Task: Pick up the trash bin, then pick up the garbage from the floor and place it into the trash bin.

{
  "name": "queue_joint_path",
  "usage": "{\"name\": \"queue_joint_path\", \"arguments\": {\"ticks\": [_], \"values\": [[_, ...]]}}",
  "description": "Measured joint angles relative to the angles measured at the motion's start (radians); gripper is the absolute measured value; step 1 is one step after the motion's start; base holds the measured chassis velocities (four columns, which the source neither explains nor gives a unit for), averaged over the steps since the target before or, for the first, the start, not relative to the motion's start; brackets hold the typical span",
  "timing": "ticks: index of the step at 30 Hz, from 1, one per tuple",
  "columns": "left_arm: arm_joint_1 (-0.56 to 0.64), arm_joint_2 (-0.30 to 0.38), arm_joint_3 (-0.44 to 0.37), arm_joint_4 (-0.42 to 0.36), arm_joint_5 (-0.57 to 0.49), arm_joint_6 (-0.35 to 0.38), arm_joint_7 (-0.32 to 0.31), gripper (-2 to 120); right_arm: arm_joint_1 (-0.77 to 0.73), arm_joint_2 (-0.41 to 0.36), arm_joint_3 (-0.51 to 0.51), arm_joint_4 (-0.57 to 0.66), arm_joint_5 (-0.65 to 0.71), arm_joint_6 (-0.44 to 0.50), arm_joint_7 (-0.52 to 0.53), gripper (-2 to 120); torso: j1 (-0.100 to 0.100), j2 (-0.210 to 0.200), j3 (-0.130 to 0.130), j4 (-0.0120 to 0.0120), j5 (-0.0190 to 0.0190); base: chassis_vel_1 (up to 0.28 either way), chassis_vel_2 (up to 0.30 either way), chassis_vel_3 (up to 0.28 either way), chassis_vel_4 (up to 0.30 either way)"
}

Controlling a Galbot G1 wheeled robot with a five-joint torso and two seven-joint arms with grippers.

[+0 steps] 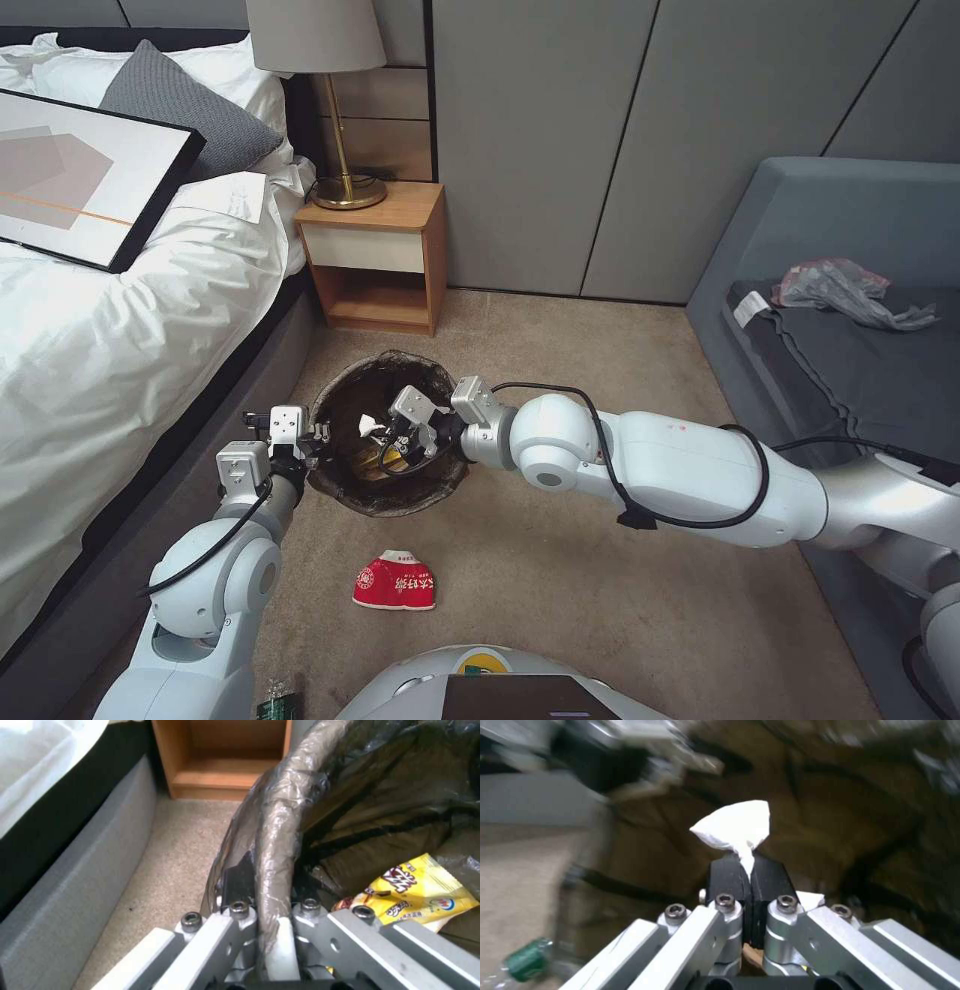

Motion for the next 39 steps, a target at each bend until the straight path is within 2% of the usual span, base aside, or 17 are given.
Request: {"name": "queue_joint_path", "arguments": {"ticks": [2, 4, 5, 7, 8, 10, 12, 15, 16, 19, 20, 26, 28, 33, 37, 39], "values": [[0.0, 0.0, -0.002, 0.0, 0.0, 0.0, 0.0, 0, -0.006, 0.001, 0.005, -0.011, -0.001, 0.001, 0.005, 2, 0.0, 0.0, 0.0, 0.0, 0.0, 0.0, 0.0, 0.0, 0.0], [0.001, 0.0, -0.002, 0.001, -0.001, 0.0, 0.001, 0, -0.026, 0.005, 0.03, -0.04, -0.004, 0.012, 0.021, 13, 0.0, 0.0, 0.0, -0.0001, 0.0001, 0.0, 0.0, 0.0, 0.0], [0.001, 0.0, -0.002, 0.001, -0.001, 0.0, 0.001, 0, -0.026, 0.005, 0.03, -0.04, -0.004, 0.012, 0.021, 13, 0.0, 0.0, 0.0, -0.0001, 0.0001, 0.0, 0.0, 0.0, 0.0], [0.0, -0.001, -0.001, 0.006, -0.001, 0.0, 0.001, 0, -0.047, 0.005, 0.057, -0.061, -0.009, 0.028, 0.041, 24, 0.0, 0.0, 0.0, 0.0, 0.0001, 0.0, 0.0, 0.0, 0.0], [0.0, -0.001, -0.001, 0.006, -0.001, 0.0, 0.001, 0, -0.047, 0.005, 0.057, -0.061, -0.009, 0.028, 0.041, 24, 0.0, 0.0, 0.0, 0.0, 0.0001, 0.0, 0.0, 0.0, 0.0], [-0.002, -0.002, 0.003, 0.008, -0.001, 0.0, 0.001, 0, -0.063, 0.002, 0.078, -0.068, -0.012, 0.05, 0.073, 34, 0.0, 0.0, 0.0, -0.0001, 0.0001, 0.0, 0.0, 0.0, 0.0], [-0.003, -0.002, 0.003, 0.008, -0.001, 0.0, 0.001, 0, -0.067, 0.001, 0.086, -0.069, -0.012, 0.053, 0.08, 37, 0.0, 0.0, 0.0, -0.0001, 0.0001, 0.0, 0.0, 0.0, 0.0], [-0.004, -0.002, 0.004, 0.01, -0.001, 0.0, 0.002, 0, -0.082, -0.004, 0.122, -0.07, -0.009, 0.063, 0.09, 51, 0.0, 0.0, 0.0, -0.0001, 0.0002, 0.0, 0.0, 0.0, 0.0], [-0.004, -0.002, 0.004, 0.01, -0.001, 0.0, 0.002, 0, -0.082, -0.004, 0.122, -0.07, -0.009, 0.063, 0.09, 51, 0.0, 0.0, 0.0, -0.0001, 0.0002, 0.0, 0.0, 0.0, 0.0], [-0.003, -0.001, 0.002, 0.01, -0.001, 0.0, 0.002, 0, -0.094, -0.003, 0.154, -0.072, 0.006, 0.072, 0.095, 67, 0.0, 0.0, 0.0, -0.0001, 0.0002, 0.0, 0.0, 0.0, 0.0], [-0.003, -0.001, 0.002, 0.01, -0.001, 0.0, 0.002, 0, -0.094, -0.003, 0.154, -0.072, 0.006, 0.072, 0.095, 67, 0.0, 0.0, 0.0, -0.0001, 0.0002, 0.0, 0.0, 0.0, 0.0], [-0.007, 0.002, -0.001, 0.011, -0.004, 0.0, 0.003, 0, -0.098, 0.0, 0.167, -0.072, 0.039, 0.075, 0.11, 92, 0.0, 0.0, 0.0, 0.0, 0.0002, 0.0, 0.0, 0.0, 0.0], [-0.007, 0.003, -0.002, 0.012, -0.004, 0.0, 0.004, 0, -0.098, 0.0, 0.167, -0.074, 0.042, 0.075, 0.11, 97, 0.0, 0.0, 0.0, 0.0, 0.0002, 0.0, 0.0, 0.0, 0.0], [-0.005, 0.005, -0.007, 0.012, -0.006, -0.001, 0.004, 0, -0.098, -0.001, 0.171, -0.067, 0.056, 0.077, 0.11, 100, 0.0, 0.0, 0.0, 0.0001, 0.0002, 0.0, 0.0, 0.0, 0.0], [-0.003, 0.007, -0.009, 0.011, -0.008, 0.0, 0.004, 0, -0.107, -0.011, 0.225, -0.042, 0.074, 0.08, 0.127, 100, 0.0, 0.0, 0.0, 0.0001, 0.0002, 0.0, 0.0, 0.0, 0.0], [-0.002, 0.007, -0.009, 0.011, -0.009, 0.0, 0.004, 0, -0.126, -0.022, 0.285, -0.03, 0.07, 0.08, 0.143, 100, 0.0, 0.0, 0.0, 0.0004, 0.0001, 0.0, 0.0, 0.0, 0.0]]}}
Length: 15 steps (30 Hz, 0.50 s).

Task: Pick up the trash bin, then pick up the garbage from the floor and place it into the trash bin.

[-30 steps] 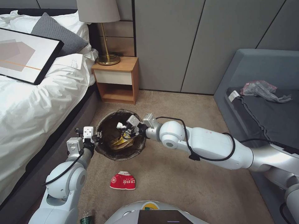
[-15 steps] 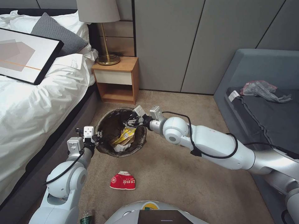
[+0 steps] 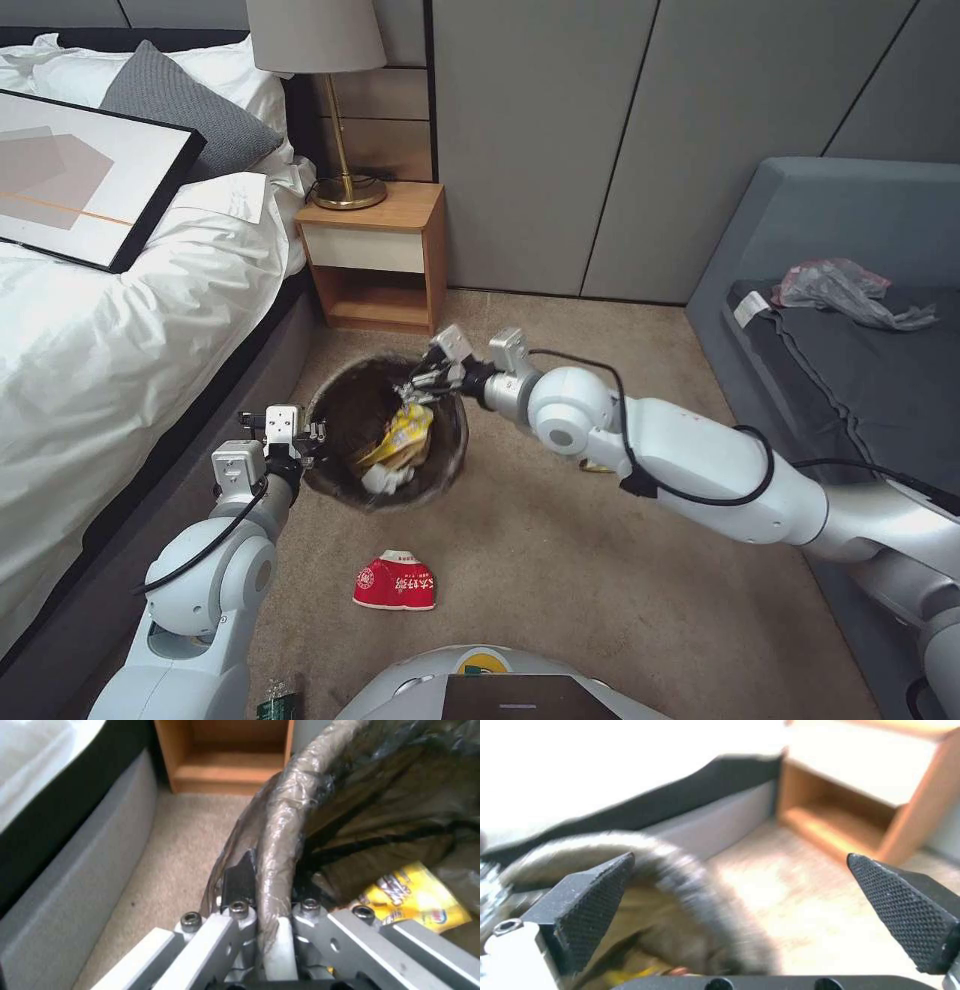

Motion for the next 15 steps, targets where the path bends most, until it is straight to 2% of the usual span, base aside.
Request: {"name": "queue_joint_path", "arguments": {"ticks": [1, 3, 4, 5, 7, 8, 9, 11, 12, 15], "values": [[0.0, 0.0, 0.0, -0.003, -0.001, 0.0, 0.0, 0, -0.04, -0.024, 0.099, 0.012, -0.019, 0.019, 0.024, 100, 0.0, 0.0, 0.0, -0.0003, 0.0005, 0.0, 0.0, 0.0, 0.0], [0.0, 0.0, -0.001, -0.004, -0.003, 0.0, 0.0, 0, -0.058, -0.04, 0.13, 0.017, -0.021, 0.046, 0.029, 100, 0.0, 0.0, 0.0, 0.0001, 0.0003, 0.0, 0.0, 0.0, 0.0], [0.001, 0.001, -0.003, -0.004, -0.006, 0.0, 0.0, 0, -0.104, -0.078, 0.198, 0.026, -0.041, 0.106, 0.033, 100, 0.0, 0.0, 0.0, -0.0003, 0.0003, 0.0, 0.0, 0.0, 0.0], [0.001, 0.001, -0.003, -0.004, -0.006, 0.0, 0.0, 0, -0.104, -0.078, 0.198, 0.026, -0.041, 0.106, 0.033, 100, 0.0, 0.0, 0.0, -0.0003, 0.0003, 0.0, 0.0, 0.0, 0.0], [0.003, 0.002, -0.01, -0.009, -0.01, 0.0, 0.0, 0, -0.209, -0.15, 0.334, 0.04, -0.121, 0.155, 0.032, 100, 0.0, 0.0, 0.0, -0.0005, 0.0007, 0.0, 0.0, 0.0, 0.0], [0.003, 0.002, -0.01, -0.009, -0.01, 0.0, 0.0, 0, -0.209, -0.15, 0.334, 0.04, -0.121, 0.155, 0.032, 100, 0.0, 0.0, 0.0, -0.0005, 0.0007, 0.0, 0.0, 0.0, 0.0], [0.003, 0.001, -0.011, -0.01, -0.011, 0.0, 0.0, 0, -0.271, -0.178, 0.415, 0.046, -0.16, 0.162, 0.037, 100, 0.0, 0.0, 0.0, -0.0007, 0.0006, 0.0, 0.0, 0.0, 0.0], [0.002, -0.003, -0.011, -0.012, -0.012, 0.0, 0.0, 0, -0.428, -0.187, 0.629, 0.058, -0.247, 0.173, 0.051, 100, 0.0, 0.0, 0.0, -0.0009, 0.0004, 0.0, 0.0, 0.0, 0.0], [0.002, -0.003, -0.011, -0.012, -0.012, 0.0, 0.0, 0, -0.428, -0.187, 0.629, 0.058, -0.247, 0.173, 0.051, 100, 0.0, 0.0, 0.0, -0.0009, 0.0004, 0.0, 0.0, 0.0, 0.0], [0.004, -0.006, -0.013, -0.015, -0.013, 0.0, 0.0, 0, -0.68, -0.129, 0.918, 0.073, -0.393, 0.192, 0.031, 100, 0.0, 0.0, 0.0, -0.0007, 0.001, 0.0, 0.0, 0.0, 0.0]]}}
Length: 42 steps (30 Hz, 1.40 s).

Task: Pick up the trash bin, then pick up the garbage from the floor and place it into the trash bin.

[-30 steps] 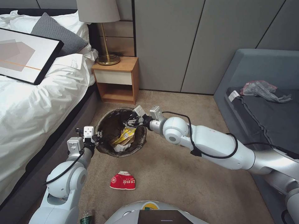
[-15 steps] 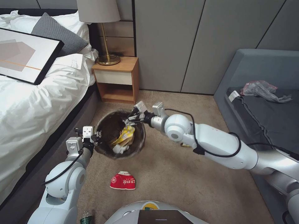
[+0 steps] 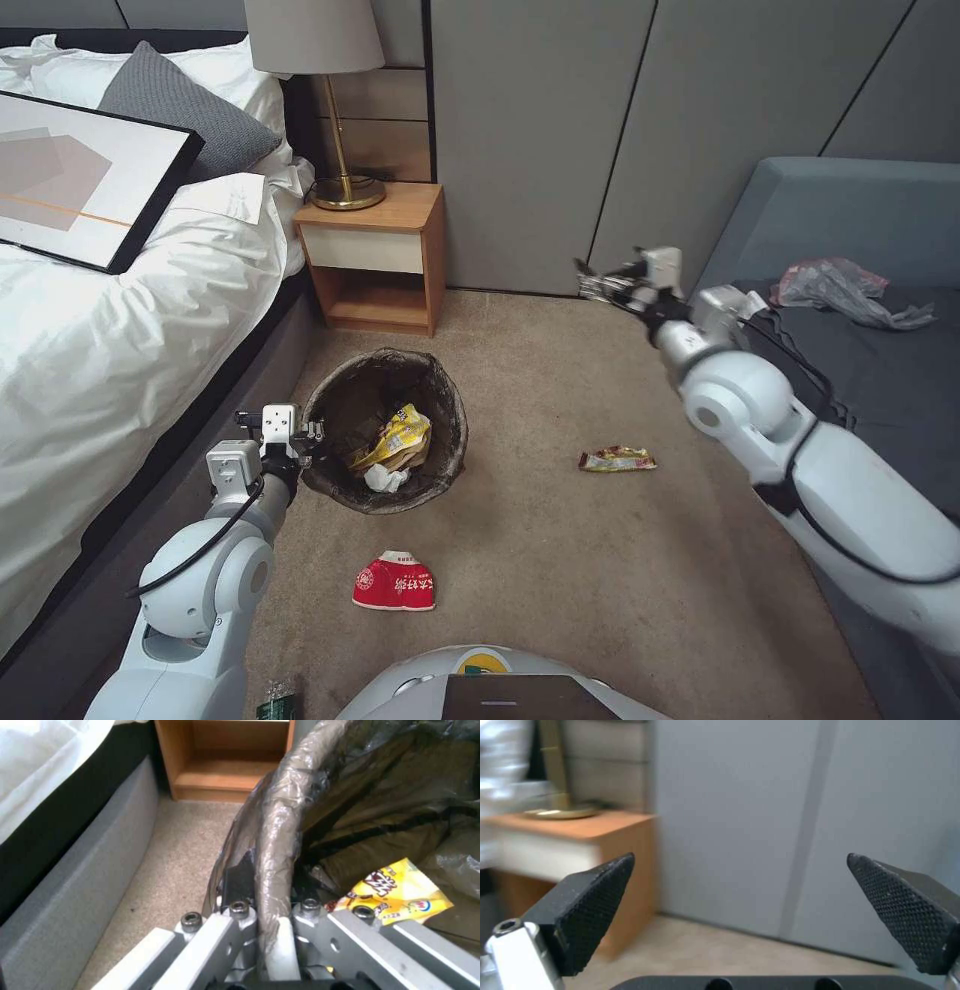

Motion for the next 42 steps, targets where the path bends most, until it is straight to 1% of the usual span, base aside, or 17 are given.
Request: {"name": "queue_joint_path", "arguments": {"ticks": [1, 3, 4, 5, 8, 9, 12, 13, 14, 16, 19, 20, 24, 34, 36, 38, 42], "values": [[0.0, 0.0, 0.0, 0.0, 0.0, 0.0, 0.0, 0, 0.0, 0.0, 0.0, 0.0, 0.0, 0.0, 0.0, 100, 0.0, 0.0, 0.0, 0.0, 0.0, 0.0, 0.0, 0.0, 0.0], [0.005, 0.001, -0.004, -0.002, 0.0, 0.0, 0.002, 0, -0.132, 0.057, 0.135, 0.008, -0.096, 0.034, -0.037, 100, 0.0, 0.0, 0.0, -0.0001, -0.0011, 0.0, 0.0, 0.0, 0.0], [0.007, 0.003, -0.005, -0.003, 0.0, 0.0, 0.003, 0, -0.19, 0.087, 0.177, 0.007, -0.148, 0.053, -0.055, 100, 0.0, 0.0, 0.0, -0.0002, -0.0004, 0.0, 0.0, 0.0, 0.0], [0.007, 0.003, -0.005, -0.003, 0.0, 0.0, 0.003, 0, -0.19, 0.087, 0.177, 0.007, -0.148, 0.053, -0.055, 100, 0.0, 0.0, 0.0, -0.0002, -0.0004, 0.0, 0.0, 0.0, 0.0], [0.006, 0.002, -0.006, -0.003, 0.001, 0.0, 0.006, 0, -0.353, 0.21, 0.269, 0.008, -0.274, 0.121, -0.112, 100, 0.0, 0.0, 0.0, 0.0002, -0.0009, 0.0, 0.0, 0.0, 0.0], [0.006, 0.002, -0.006, -0.003, 0.001, 0.0, 0.006, 0, -0.353, 0.21, 0.269, 0.008, -0.274, 0.121, -0.112, 100, 0.0, 0.0, 0.0, 0.0002, -0.0009, 0.0, 0.0, 0.0, 0.0], [0.005, 0.006, -0.006, -0.004, 0.0, 0.0, 0.006, 0, -0.464, 0.376, 0.313, 0.008, -0.431, 0.159, -0.147, 100, 0.0, 0.0, 0.0, -0.0001, -0.0008, 0.0, 0.0, 0.0, 0.0], [0.005, 0.006, -0.006, -0.004, 0.0, 0.0, 0.006, 0, -0.464, 0.376, 0.313, 0.008, -0.431, 0.159, -0.147, 100, 0.0, 0.0, 0.0, -0.0001, -0.0008, 0.0, 0.0, 0.0, 0.0], [0.005, 0.007, -0.006, -0.004, 0.0, 0.0, 0.006, 0, -0.482, 0.416, 0.318, 0.003, -0.477, 0.175, -0.153, 100, 0.0, 0.0, 0.0, 0.0001, -0.0009, 0.0, 0.0, 0.0, 0.0], [0.007, 0.003, -0.005, -0.001, 0.002, 0.0, 0.006, 0, -0.531, 0.505, 0.318, -0.019, -0.573, 0.249, -0.162, 100, 0.0, 0.0, 0.0, 0.0004, -0.0012, 0.0, 0.0, 0.0, 0.0], [0.008, -0.001, 0.0, 0.003, 0.006, 0.0, 0.006, 0, -0.555, 0.548, 0.316, -0.04, -0.614, 0.302, -0.162, 100, 0.0, 0.0, 0.0, 0.0006, -0.0013, 0.0, 0.0, 0.0, 0.0], [0.01, -0.007, 0.005, 0.005, 0.009, 0.0, 0.006, 0, -0.585, 0.601, 0.315, -0.053, -0.648, 0.34, -0.167, 100, 0.0, 0.0, 0.0, 0.0002, -0.0007, 0.0, 0.0, 0.0, 0.0], [0.011, -0.007, 0.008, 0.01, 0.013, 0.0, 0.007, 0, -0.612, 0.642, 0.309, -0.063, -0.671, 0.372, -0.177, 100, 0.0, 0.0, 0.0, 0.0, -0.0013, 0.0, 0.0, 0.0, 0.0], [0.015, -0.008, 0.004, 0.01, 0.014, 0.0, 0.008, 0, -0.597, 0.634, 0.3, -0.077, -0.71, 0.348, -0.155, 100, 0.0, 0.0, 0.0, 0.0004, -0.0011, 0.0, 0.0, 0.0, 0.0], [0.018, -0.009, 0.004, 0.007, 0.014, 0.0, 0.008, 0, -0.594, 0.635, 0.295, -0.072, -0.714, 0.311, -0.144, 100, 0.0, 0.0, 0.0, 0.0004, -0.0011, 0.0, 0.0, 0.0, 0.0], [0.023, -0.01, 0.003, -0.001, 0.01, 0.0, 0.005, 0, -0.591, 0.635, 0.277, -0.059, -0.713, 0.229, -0.114, 100, 0.0, 0.0, 0.0, 0.0004, -0.0011, 0.0, 0.0, 0.0, 0.0], [0.026, -0.007, 0.003, -0.014, 0.001, 0.0, 0.005, 0, -0.578, 0.625, 0.263, -0.064, -0.715, 0.179, -0.096, 100, 0.0, 0.0, 0.0, 0.0002, -0.0008, 0.0, 0.0, 0.0, 0.0]]}}
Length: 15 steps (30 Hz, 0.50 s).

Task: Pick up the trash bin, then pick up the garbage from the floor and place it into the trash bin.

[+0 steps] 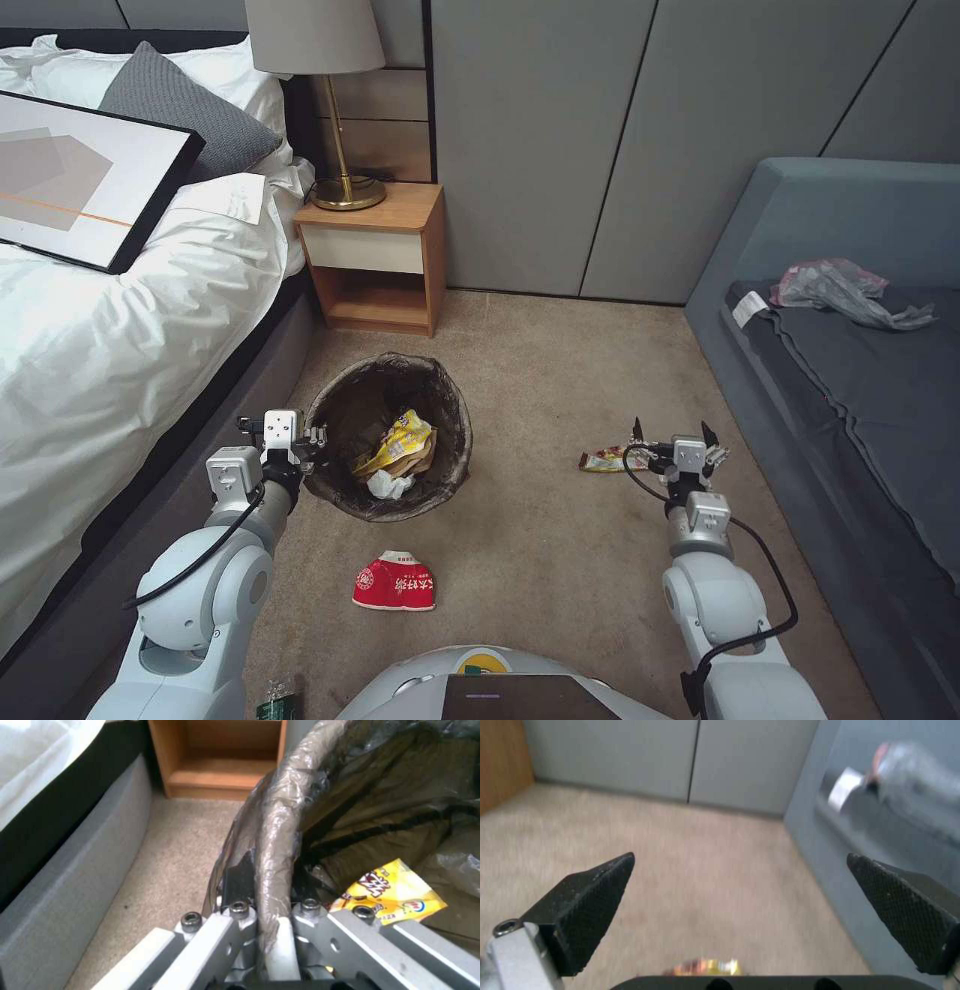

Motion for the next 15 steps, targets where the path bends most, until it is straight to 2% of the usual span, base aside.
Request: {"name": "queue_joint_path", "arguments": {"ticks": [1, 2, 3, 4, 5, 6, 7, 9, 10, 11, 12, 13, 15], "values": [[0.002, 0.002, 0.003, -0.008, -0.002, 0.0, 0.001, 0, 0.014, -0.016, -0.005, 0.001, 0.01, -0.053, 0.004, 100, 0.0, 0.0, 0.0, -0.0002, -0.0001, 0.0, 0.0, 0.0, 0.0], [0.004, 0.004, 0.005, -0.015, -0.003, 0.0, 0.001, 0, 0.036, -0.039, -0.011, 0.016, 0.06, -0.157, 0.014, 100, 0.0, 0.0, 0.0, -0.0002, 0.0002, 0.0, 0.0, 0.0, 0.0], [0.004, 0.004, 0.005, -0.015, -0.003, 0.0, 0.001, 0, 0.036, -0.039, -0.011, 0.016, 0.06, -0.157, 0.014, 100, 0.0, 0.0, 0.0, -0.0002, 0.0002, 0.0, 0.0, 0.0, 0.0], [0.006, 0.006, 0.007, -0.019, -0.003, 0.0, 0.001, 0, 0.078, -0.075, -0.026, 0.046, 0.204, -0.337, 0.065, 100, 0.0, 0.0, 0.0, -0.0003, -0.0002, 0.0, 0.0, 0.0, 0.0], [0.007, 0.011, 0.006, -0.021, -0.002, 0.0, 0.002, 0, 0.158, -0.125, -0.045, 0.057, 0.458, -0.541, 0.17, 100, 0.0, 0.0, 0.0, 0.0, 0.0001, 0.0, 0.0, 0.0, 0.0], [0.007, 0.011, 0.006, -0.021, -0.002, 0.0, 0.002, 0, 0.158, -0.125, -0.045, 0.057, 0.458, -0.541, 0.17, 100, 0.0, 0.0, 0.0, 0.0, 0.0001, 0.0, 0.0, 0.0, 0.0], [0.007, 0.013, 0.005, -0.021, 0.0, 0.0, 0.003, 0, 0.275, -0.194, -0.067, 0.019, 0.69, -0.643, 0.249, 100, 0.0, 0.0, 0.0, 0.0004, 0.0001, 0.0, 0.0, 0.0, 0.0], [0.008, 0.013, 0.004, -0.021, 0.004, 0.0, 0.004, 0, 0.371, -0.248, -0.099, -0.036, 0.798, -0.673, 0.272, 100, 0.0, 0.0, 0.0, 0.0007, -0.0002, 0.0, 0.0, 0.0, 0.0], [0.008, 0.013, 0.004, -0.021, 0.004, 0.0, 0.004, 0, 0.371, -0.248, -0.099, -0.036, 0.798, -0.673, 0.272, 100, 0.0, 0.0, 0.0, 0.0007, -0.0002, 0.0, 0.0, 0.0, 0.0], [0.01, 0.012, 0.003, -0.021, 0.006, 0.0, 0.004, 0, 0.45, -0.285, -0.14, -0.091, 0.884, -0.689, 0.297, 100, 0.0, 0.0, 0.0, 0.0005, -0.0002, 0.0, 0.0, 0.0, 0.0], [0.01, 0.012, 0.002, -0.021, 0.007, 0.0, 0.004, 0, 0.48, -0.291, -0.162, -0.117, 0.924, -0.692, 0.314, 100, 0.0, 0.0, 0.0, -0.0001, -0.0003, 0.0, 0.0, 0.0, 0.0], [0.01, 0.012, 0.002, -0.021, 0.007, 0.0, 0.004, 0, 0.48, -0.291, -0.162, -0.117, 0.924, -0.692, 0.314, 100, 0.0, 0.0, 0.0, -0.0001, -0.0003, 0.0, 0.0, 0.0, 0.0], [0.013, 0.012, 0.0, -0.023, 0.008, 0.0, 0.006, 0, 0.548, -0.281, -0.213, -0.194, 0.971, -0.692, 0.349, 100, 0.0, 0.0, 0.0, 0.0002, 0.0, 0.0, 0.0, 0.0, 0.0]]}}
